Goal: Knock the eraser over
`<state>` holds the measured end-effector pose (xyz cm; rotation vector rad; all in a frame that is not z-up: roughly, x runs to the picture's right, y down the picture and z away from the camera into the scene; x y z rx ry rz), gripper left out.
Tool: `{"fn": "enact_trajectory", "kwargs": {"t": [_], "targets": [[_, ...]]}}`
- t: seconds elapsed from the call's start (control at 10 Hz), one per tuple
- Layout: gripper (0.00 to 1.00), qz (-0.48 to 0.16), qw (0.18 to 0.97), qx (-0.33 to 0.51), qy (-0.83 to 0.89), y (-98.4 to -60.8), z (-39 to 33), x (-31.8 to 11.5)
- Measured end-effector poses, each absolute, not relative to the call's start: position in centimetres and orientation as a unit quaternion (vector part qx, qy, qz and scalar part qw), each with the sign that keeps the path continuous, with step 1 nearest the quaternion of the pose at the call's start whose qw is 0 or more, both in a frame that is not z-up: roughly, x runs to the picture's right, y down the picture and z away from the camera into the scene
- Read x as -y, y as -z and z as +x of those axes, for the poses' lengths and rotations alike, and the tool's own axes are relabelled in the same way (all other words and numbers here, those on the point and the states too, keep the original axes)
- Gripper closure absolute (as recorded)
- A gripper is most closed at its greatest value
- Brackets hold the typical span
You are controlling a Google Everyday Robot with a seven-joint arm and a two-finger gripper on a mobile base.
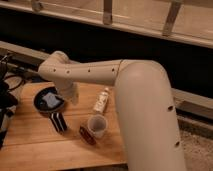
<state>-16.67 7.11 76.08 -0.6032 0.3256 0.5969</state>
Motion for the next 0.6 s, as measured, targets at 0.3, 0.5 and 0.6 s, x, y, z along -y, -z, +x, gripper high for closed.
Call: {"fn": "enact_trajectory", "kwargs": {"t": [0.3, 0.5, 0.6], "targets": [[0.99, -0.29, 0.902, -0.156, -0.279, -75.84, -17.39, -7.33], [0.99, -0.289, 0.903, -0.157, -0.277, -75.76, -17.4, -7.43], [0.99, -0.288, 0.904, -0.156, -0.276, -75.69, -17.51, -7.43]]}}
